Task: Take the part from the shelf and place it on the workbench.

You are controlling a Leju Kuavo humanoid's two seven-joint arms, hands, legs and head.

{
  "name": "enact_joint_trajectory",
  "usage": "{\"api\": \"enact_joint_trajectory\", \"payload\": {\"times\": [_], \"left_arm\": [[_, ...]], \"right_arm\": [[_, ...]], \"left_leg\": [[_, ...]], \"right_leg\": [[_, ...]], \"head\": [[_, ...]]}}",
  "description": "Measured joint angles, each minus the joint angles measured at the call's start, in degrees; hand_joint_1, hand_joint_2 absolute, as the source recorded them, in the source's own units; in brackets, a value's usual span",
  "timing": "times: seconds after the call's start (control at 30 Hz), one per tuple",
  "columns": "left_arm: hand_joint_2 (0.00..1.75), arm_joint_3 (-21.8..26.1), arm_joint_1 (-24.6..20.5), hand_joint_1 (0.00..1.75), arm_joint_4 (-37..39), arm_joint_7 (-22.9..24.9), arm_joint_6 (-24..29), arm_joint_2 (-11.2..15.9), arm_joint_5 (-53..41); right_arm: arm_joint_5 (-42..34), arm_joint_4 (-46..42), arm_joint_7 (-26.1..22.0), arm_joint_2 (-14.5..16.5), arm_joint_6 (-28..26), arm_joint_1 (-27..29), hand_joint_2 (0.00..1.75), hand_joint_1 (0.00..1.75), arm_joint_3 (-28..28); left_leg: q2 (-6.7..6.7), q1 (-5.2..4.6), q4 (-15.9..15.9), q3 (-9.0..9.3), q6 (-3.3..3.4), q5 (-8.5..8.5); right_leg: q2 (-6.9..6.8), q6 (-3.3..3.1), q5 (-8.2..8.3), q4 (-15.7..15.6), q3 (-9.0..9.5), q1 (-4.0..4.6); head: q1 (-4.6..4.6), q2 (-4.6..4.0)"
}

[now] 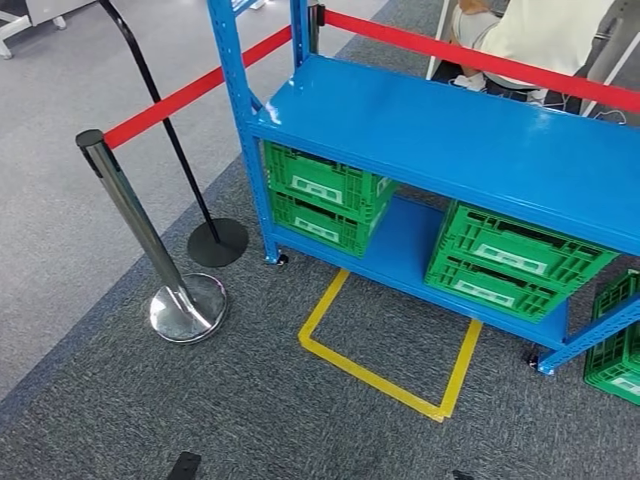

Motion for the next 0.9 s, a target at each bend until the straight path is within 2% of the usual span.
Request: {"api": "enact_joint_trajectory", "payload": {"times": [0.07,0.13,0.17,0.2,0.23,0.27,0.3,0.33,0.37,0.4,0.47,0.53,0.57,0.6,0.63,0.67,0.7,0.73,0.77,0.83,0.87,0.9], "left_arm": [[1.75,0.0,-0.1,0.0,0.0,0.0,0.0,0.0,0.0],[1.75,0.0,0.0,0.0,0.0,0.0,0.0,0.0,0.0],[1.75,0.0,0.1,0.0,0.0,0.0,0.0,0.0,0.0],[1.75,0.0,0.1,0.0,0.0,0.0,0.0,0.0,0.0],[1.75,0.0,0.2,0.0,0.0,0.0,0.0,0.0,0.0],[1.75,0.0,0.2,0.0,0.0,0.0,0.0,0.0,0.0],[1.75,0.0,0.2,0.0,0.0,0.0,0.0,0.0,0.0],[1.75,0.0,0.2,0.0,0.0,0.0,0.0,0.0,0.0],[1.75,0.0,0.1,0.0,0.0,0.0,0.0,0.0,0.0],[1.75,0.0,0.1,0.0,0.0,0.0,0.0,0.0,0.0],[1.75,0.0,0.0,0.0,0.0,0.0,0.0,0.0,0.0],[1.75,0.0,0.0,0.0,0.0,0.0,0.0,0.0,0.0],[1.75,0.0,0.0,0.0,0.0,0.0,0.0,0.0,0.0],[1.75,0.0,0.0,0.0,0.0,0.0,0.0,0.0,0.0],[1.75,0.0,0.1,0.0,0.0,0.0,0.0,0.0,0.0],[1.75,0.0,0.2,0.0,0.0,0.0,0.0,0.0,0.0],[1.75,0.0,0.3,0.0,0.0,0.0,0.0,0.0,0.0],[1.75,0.0,0.3,0.0,0.0,0.0,-0.1,0.0,0.0],[1.75,0.0,0.3,0.0,0.0,0.0,-0.1,0.0,0.0],[1.75,0.0,0.2,0.0,0.0,0.0,-0.2,0.0,-0.1],[1.75,0.0,0.2,0.0,0.0,0.0,-0.2,0.0,-0.1],[1.75,0.0,0.2,0.0,0.0,0.0,-0.2,0.0,-0.2]], "right_arm": [[0.0,0.0,0.0,0.0,-0.1,0.0,0.0,0.0,0.0],[0.0,0.0,0.0,0.0,0.0,-0.1,0.0,0.0,0.0],[0.0,0.0,0.0,0.0,0.0,-0.1,0.0,0.0,0.0],[0.0,0.0,0.0,0.0,0.0,-0.1,0.0,0.0,0.0],[0.0,0.0,0.0,0.0,0.0,0.0,0.0,0.0,0.0],[0.0,0.0,0.0,0.0,0.0,0.0,0.0,0.0,0.0],[0.0,0.0,0.0,0.0,0.0,0.0,0.0,0.0,0.0],[0.0,0.0,0.0,0.0,0.0,-0.1,0.0,0.0,0.0],[0.0,0.0,0.0,0.0,0.0,-0.1,0.0,0.0,0.0],[0.0,0.0,0.0,0.0,0.0,-0.1,0.0,0.0,0.0],[0.0,0.0,0.0,0.0,0.0,0.1,0.0,0.0,0.0],[0.0,0.0,0.0,0.0,0.0,0.3,0.0,0.0,0.0],[0.0,0.0,0.0,0.0,0.0,0.3,0.0,0.0,0.0],[0.0,0.0,0.0,0.0,0.0,0.3,0.0,0.0,0.0],[0.0,0.0,0.0,0.0,0.0,0.2,0.0,0.0,0.0],[0.0,0.0,0.0,0.0,0.0,0.1,0.0,0.0,0.0],[0.0,0.0,0.0,0.0,0.0,0.1,0.0,0.0,0.0],[0.0,0.0,0.0,0.0,0.0,0.2,0.0,0.0,0.0],[0.0,0.0,0.0,0.0,0.0,0.3,0.0,0.0,0.0],[0.0,0.0,0.1,0.0,0.0,0.3,0.0,0.0,0.0],[0.0,0.0,0.2,0.0,0.0,0.2,0.0,0.0,0.0],[0.0,0.0,0.2,0.0,0.0,0.1,0.0,0.0,0.0]], "left_leg": [[-1.75,0.15,3.5,-1.56,-0.62,-2.27],[-3.2,0.2,11.1,-5.35,-0.9,-5.77],[-3.39,0.21,14.5,-7.16,-0.96,-6.78],[-3.48,0.22,16.1,-8.24,-0.97,-6.69],[-3.58,0.24,15.6,-8.29,-0.92,-5.44],[-3.78,0.28,12.9,-7.28,-0.84,-3.33],[-4.54,0.41,9.0,-5.6,-0.8,-1.01],[-5.48,0.57,5.0,-3.84,-0.72,0.61],[-6.31,0.7,2.1,-2.56,-0.57,1.54],[-6.93,0.75,0.5,-1.89,-0.35,1.76],[-6.57,0.65,-0.1,-1.82,0.41,1.72],[-5.69,0.68,-0.4,-1.72,1.24,2.01],[-5.15,0.72,-0.5,-1.67,1.6,2.1],[-4.61,0.66,-0.6,-1.64,1.83,2.09],[-4.03,0.57,-0.6,-1.64,2.0,2.04],[-3.4,0.48,-0.6,-1.62,2.07,2.0],[-2.8,0.43,-0.6,-1.57,2.11,1.94],[-2.28,0.4,-0.5,-1.48,2.1,1.87],[-1.81,0.4,-0.5,-1.33,2.02,1.78],[-0.98,0.29,-0.5,-0.94,1.67,1.48],[-0.61,0.16,-0.4,-0.81,1.41,1.32],[-0.42,0.07,-0.4,-0.74,1.27,1.22]], "right_leg": [[0.85,-0.7,0.21,-0.4,0.12,-0.32],[1.81,-1.08,0.24,-0.4,0.05,-0.39],[2.38,-1.14,0.24,-0.4,0.04,-0.39],[2.98,-1.14,0.24,-0.4,0.06,-0.41],[3.58,-1.1,0.26,-0.4,0.09,-0.44],[4.2,-1.03,0.3,-0.4,0.14,-0.51],[4.8,-0.87,0.34,-0.4,0.15,-0.59],[5.4,-0.62,0.34,-0.2,0.05,-0.54],[5.95,-0.3,0.4,-0.2,-0.11,-0.5],[6.41,0.08,0.49,-0.2,-0.31,-0.48],[7.12,0.83,0.8,-0.5,-0.72,-0.61],[5.54,1.44,0.11,0.6,-1.47,-0.65],[4.21,1.66,-1.15,2.7,-2.53,-0.62],[2.78,1.83,-2.89,6.0,-3.95,-0.6],[2.04,1.99,-4.76,9.9,-5.77,-0.63],[1.75,2.12,-6.13,13.4,-7.41,-0.67],[1.63,2.2,-6.55,15.3,-8.29,-0.69],[1.54,2.24,-5.89,15.1,-8.06,-0.69],[1.32,2.22,-4.29,12.7,-6.64,-0.69],[-0.15,2.05,-1.07,4.7,-2.24,-0.51],[-0.77,1.79,-0.27,1.7,-0.57,-0.41],[-1.27,1.68,-0.05,0.3,0.24,-0.32]], "head": [[-0.15,0.0],[-0.25,0.0],[-0.24,0.0],[-0.24,0.0],[-0.23,0.0],[-0.23,0.0],[-0.25,0.0],[-0.27,0.0],[-0.26,0.0],[-0.3,0.0],[-0.31,0.0],[-0.09,0.0],[0.13,0.0],[0.36,0.0],[0.53,0.0],[0.54,0.0],[0.53,0.0],[0.54,0.0],[0.54,0.0],[0.57,0.0],[0.54,0.0],[0.54,0.0]]}}
